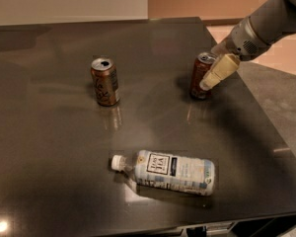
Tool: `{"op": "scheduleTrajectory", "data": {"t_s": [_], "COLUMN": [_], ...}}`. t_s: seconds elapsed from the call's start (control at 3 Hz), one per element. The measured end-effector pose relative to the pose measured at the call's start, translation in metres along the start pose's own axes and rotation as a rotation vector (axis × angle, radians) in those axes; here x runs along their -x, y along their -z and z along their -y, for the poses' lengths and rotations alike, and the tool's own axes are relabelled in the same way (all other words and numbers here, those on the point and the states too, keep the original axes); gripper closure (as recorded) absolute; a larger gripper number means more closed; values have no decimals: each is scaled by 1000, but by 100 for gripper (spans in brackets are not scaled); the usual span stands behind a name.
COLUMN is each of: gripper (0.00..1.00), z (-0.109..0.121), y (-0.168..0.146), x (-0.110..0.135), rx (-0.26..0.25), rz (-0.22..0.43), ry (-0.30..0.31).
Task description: Move coke can near orange can
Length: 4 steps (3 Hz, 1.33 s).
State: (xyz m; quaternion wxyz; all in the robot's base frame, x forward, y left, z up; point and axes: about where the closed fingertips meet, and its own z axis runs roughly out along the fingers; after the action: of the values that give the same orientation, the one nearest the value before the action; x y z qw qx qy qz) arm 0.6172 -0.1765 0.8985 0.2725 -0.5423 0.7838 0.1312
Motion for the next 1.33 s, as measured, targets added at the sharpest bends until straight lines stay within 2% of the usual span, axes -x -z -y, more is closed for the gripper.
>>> {"op": "scheduleTrajectory", "data": {"t_s": [0.67, 1.0, 1.33], "gripper": [61, 85, 100], "z": [3, -13, -35], "y": [-4, -3, -8], "x": [11, 40, 74], "rx": [12, 56, 108], "rz": [35, 82, 124], "ry": [7, 54, 116]}}
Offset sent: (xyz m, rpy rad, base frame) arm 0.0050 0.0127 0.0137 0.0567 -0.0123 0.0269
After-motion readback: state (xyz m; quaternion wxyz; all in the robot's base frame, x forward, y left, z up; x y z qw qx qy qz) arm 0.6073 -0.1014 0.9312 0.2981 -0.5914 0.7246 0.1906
